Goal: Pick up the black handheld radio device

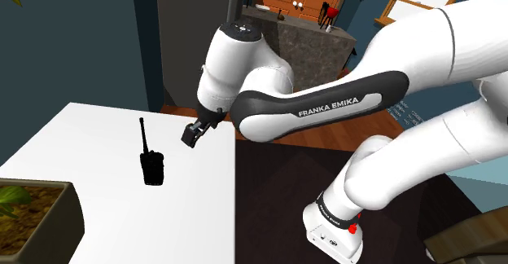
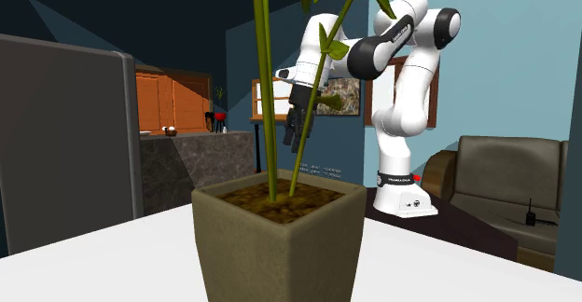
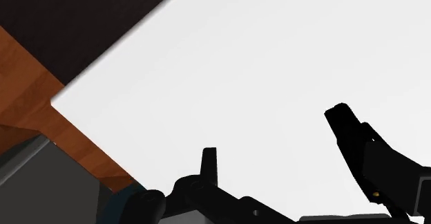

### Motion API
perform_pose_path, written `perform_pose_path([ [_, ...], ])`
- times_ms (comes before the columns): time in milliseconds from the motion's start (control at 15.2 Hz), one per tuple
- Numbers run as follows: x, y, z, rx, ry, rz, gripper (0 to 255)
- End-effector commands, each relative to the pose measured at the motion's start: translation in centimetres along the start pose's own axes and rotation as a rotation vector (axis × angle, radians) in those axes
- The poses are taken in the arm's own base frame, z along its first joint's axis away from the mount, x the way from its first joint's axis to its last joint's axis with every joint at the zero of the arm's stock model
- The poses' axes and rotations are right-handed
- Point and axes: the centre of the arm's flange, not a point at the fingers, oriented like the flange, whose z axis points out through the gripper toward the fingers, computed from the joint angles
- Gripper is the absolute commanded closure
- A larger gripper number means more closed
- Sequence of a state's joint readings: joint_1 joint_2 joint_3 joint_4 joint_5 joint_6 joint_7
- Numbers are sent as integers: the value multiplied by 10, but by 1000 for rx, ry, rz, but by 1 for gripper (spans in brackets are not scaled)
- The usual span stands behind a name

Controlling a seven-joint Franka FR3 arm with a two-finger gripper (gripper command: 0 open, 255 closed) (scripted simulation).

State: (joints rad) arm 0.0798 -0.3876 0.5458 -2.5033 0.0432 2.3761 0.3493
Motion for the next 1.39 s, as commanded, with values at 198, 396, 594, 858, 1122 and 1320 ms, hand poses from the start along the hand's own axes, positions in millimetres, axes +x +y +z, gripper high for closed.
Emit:
perform_pose_path([
  [198,17,-56,22,14,84,-15,0],
  [396,29,-87,35,20,133,-24,0],
  [594,36,-106,47,24,163,-30,0],
  [858,30,-108,68,24,163,-30,0],
  [1122,27,-109,81,24,163,-30,0],
  [1320,26,-109,81,24,163,-30,255],
])
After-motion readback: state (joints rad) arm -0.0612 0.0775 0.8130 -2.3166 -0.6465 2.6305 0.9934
